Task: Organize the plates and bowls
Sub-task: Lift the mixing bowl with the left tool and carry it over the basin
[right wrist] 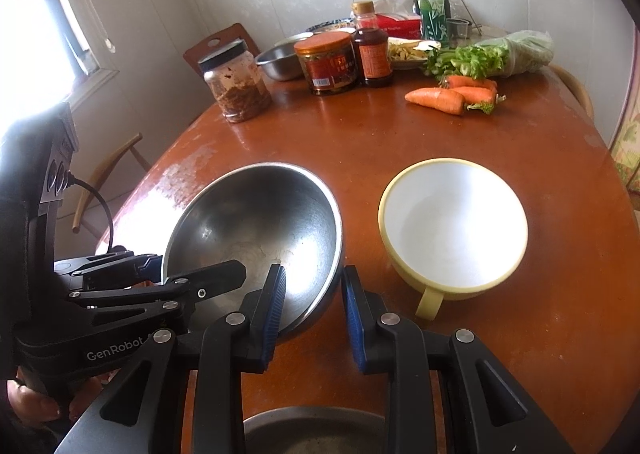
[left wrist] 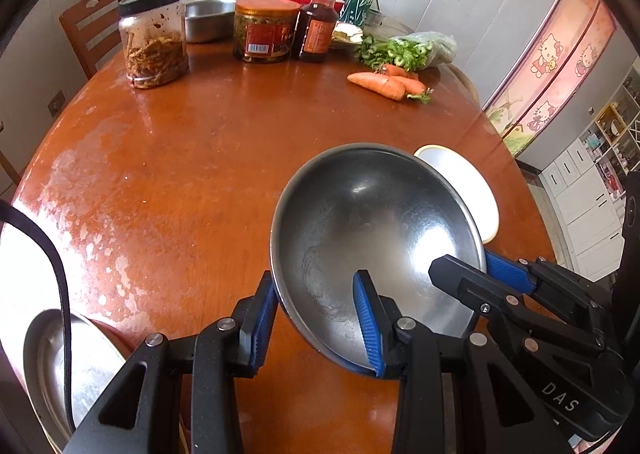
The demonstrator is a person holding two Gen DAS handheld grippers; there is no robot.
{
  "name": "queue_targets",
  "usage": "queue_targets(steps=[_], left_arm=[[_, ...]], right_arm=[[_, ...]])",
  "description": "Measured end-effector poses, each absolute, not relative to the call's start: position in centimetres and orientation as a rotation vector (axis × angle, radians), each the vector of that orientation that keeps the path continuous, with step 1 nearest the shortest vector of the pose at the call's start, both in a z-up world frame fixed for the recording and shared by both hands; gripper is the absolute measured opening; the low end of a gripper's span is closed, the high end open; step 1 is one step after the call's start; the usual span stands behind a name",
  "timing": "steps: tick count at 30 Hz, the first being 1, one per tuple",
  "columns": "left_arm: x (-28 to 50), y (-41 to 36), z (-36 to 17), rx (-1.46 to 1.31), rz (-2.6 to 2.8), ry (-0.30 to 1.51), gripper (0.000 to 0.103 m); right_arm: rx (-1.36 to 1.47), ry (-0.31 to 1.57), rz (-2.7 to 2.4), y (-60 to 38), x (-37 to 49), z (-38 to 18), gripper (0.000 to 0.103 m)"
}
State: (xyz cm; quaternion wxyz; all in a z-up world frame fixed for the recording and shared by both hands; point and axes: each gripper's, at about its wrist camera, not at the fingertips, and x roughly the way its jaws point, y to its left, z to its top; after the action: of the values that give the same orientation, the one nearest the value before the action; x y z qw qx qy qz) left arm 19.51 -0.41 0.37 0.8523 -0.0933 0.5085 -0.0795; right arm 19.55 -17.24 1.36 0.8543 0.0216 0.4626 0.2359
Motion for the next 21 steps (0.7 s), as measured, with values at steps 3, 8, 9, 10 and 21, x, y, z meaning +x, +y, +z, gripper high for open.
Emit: queue_targets(steps=[3, 8, 9, 10, 21], left_arm=[[18.9, -0.6, 0.8, -0.193, -0.169, 1.057, 0.039], [17.8, -1.0, 1.7, -0.181, -0.170, 1.036, 0.039], [17.6, -1.1, 1.9, -0.181, -0.171, 1.032, 0.039], [17.4, -1.2, 2.1, -0.179, -0.173, 1.028, 0.039], [14.7, -2.6, 3.6, -0.146, -0.190, 0.990, 0.039]], right_arm=[[0.053, 0.963, 0.499, -17.6, 19.0, 1.8, 0.029], [0.061, 0.942, 0.502, -18.0, 18.0, 2.6, 0.029], [0.062, 0.936, 0.503, -18.1, 17.8, 2.8, 0.029], [0.062, 0.931, 0.503, -18.2, 17.6, 3.0, 0.030], [0.065, 0.878, 0.497, -19.5, 14.5, 4.6, 0.029]])
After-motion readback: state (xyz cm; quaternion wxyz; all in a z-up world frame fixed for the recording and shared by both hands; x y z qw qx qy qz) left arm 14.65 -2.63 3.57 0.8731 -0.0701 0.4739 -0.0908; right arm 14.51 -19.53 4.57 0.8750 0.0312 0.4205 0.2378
